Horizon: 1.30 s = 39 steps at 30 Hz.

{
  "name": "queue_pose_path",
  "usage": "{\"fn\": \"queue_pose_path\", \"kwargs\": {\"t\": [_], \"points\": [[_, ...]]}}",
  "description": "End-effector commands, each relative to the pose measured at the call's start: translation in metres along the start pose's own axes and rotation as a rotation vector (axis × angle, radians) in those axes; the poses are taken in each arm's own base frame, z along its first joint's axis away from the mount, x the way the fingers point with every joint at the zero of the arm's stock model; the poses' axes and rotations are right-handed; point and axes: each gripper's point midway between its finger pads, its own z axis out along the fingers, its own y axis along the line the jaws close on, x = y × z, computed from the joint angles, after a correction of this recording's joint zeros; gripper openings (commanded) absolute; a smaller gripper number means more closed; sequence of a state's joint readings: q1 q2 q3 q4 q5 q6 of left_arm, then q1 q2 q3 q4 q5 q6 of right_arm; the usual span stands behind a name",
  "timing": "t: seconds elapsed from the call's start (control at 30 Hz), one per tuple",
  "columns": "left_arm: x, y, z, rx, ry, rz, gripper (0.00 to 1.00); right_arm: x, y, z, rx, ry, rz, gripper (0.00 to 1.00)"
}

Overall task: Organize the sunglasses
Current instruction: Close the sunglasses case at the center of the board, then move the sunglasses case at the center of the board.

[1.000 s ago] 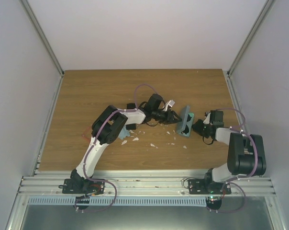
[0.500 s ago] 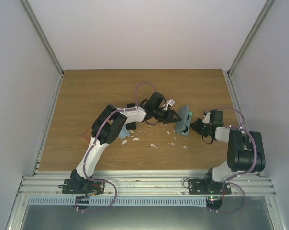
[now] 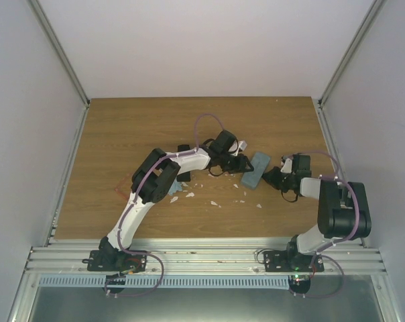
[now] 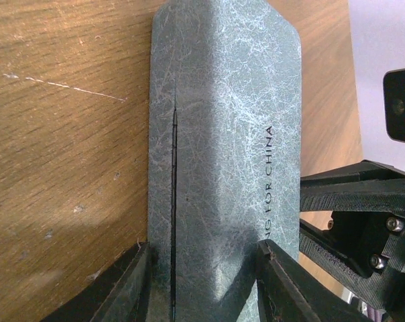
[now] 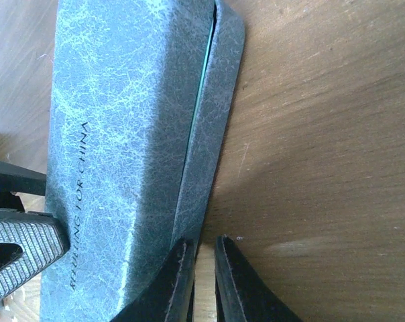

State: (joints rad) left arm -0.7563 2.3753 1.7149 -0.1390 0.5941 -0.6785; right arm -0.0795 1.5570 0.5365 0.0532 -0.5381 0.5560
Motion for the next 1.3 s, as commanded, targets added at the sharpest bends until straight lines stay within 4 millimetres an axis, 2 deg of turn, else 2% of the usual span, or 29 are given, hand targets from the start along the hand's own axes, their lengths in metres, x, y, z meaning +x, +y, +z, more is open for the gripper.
{"fn": "queue_pose_path", "kwargs": {"t": [0.0, 0.13, 0.27, 0.33, 0.37, 0.47, 0.6, 0.63, 0.73, 0.83, 0.9, 0.97, 1.0, 1.13, 1.27], "points": [[0.025, 0.017, 0.014, -0.097, 0.043, 0.009, 0.42, 0.032, -0.019, -0.002, 0.109, 0.096, 0.058, 0.12], [0.003, -0.004, -0.011, -0.108, -0.041, 0.073, 0.42, 0.013, -0.026, -0.029, 0.243, -0.016, 0.036, 0.13], [-0.020, -0.025, -0.049, -0.150, -0.152, 0.137, 0.45, -0.008, -0.012, -0.059, 0.307, -0.127, -0.017, 0.23], [-0.028, -0.031, -0.073, -0.188, -0.210, 0.157, 0.47, -0.015, -0.002, -0.070, 0.332, -0.158, -0.043, 0.34], [-0.031, -0.033, -0.086, -0.215, -0.247, 0.165, 0.48, -0.013, 0.009, -0.069, 0.330, -0.159, -0.080, 0.40], [-0.032, -0.038, -0.124, -0.273, -0.333, 0.174, 0.52, -0.012, 0.026, -0.066, 0.355, -0.152, -0.127, 0.56], [-0.015, -0.040, -0.174, -0.332, -0.386, 0.153, 0.61, -0.008, 0.043, -0.051, 0.428, -0.128, -0.186, 0.73], [-0.010, -0.049, -0.192, -0.324, -0.399, 0.159, 0.63, -0.006, 0.047, -0.047, 0.450, -0.128, -0.199, 0.77], [0.006, -0.060, -0.232, -0.336, -0.444, 0.181, 0.71, 0.001, 0.056, -0.032, 0.500, -0.115, -0.236, 0.88], [0.020, -0.054, -0.268, -0.398, -0.497, 0.176, 0.84, 0.007, 0.058, -0.020, 0.574, -0.115, -0.254, 0.98], [0.029, -0.046, -0.288, -0.437, -0.524, 0.161, 0.87, 0.010, 0.053, -0.015, 0.632, -0.113, -0.251, 1.00], [0.039, -0.038, -0.301, -0.451, -0.540, 0.144, 0.87, 0.013, 0.048, -0.013, 0.679, -0.111, -0.243, 1.00], [0.047, -0.028, -0.302, -0.464, -0.535, 0.128, 0.87, 0.016, 0.044, -0.013, 0.703, -0.110, -0.242, 1.00], [0.067, -0.010, -0.307, -0.476, -0.525, 0.093, 0.87, 0.029, 0.031, -0.009, 0.727, -0.077, -0.238, 1.00], [0.079, -0.007, -0.305, -0.451, -0.496, 0.067, 0.87, 0.040, 0.025, -0.009, 0.703, -0.048, -0.217, 0.97]]}}
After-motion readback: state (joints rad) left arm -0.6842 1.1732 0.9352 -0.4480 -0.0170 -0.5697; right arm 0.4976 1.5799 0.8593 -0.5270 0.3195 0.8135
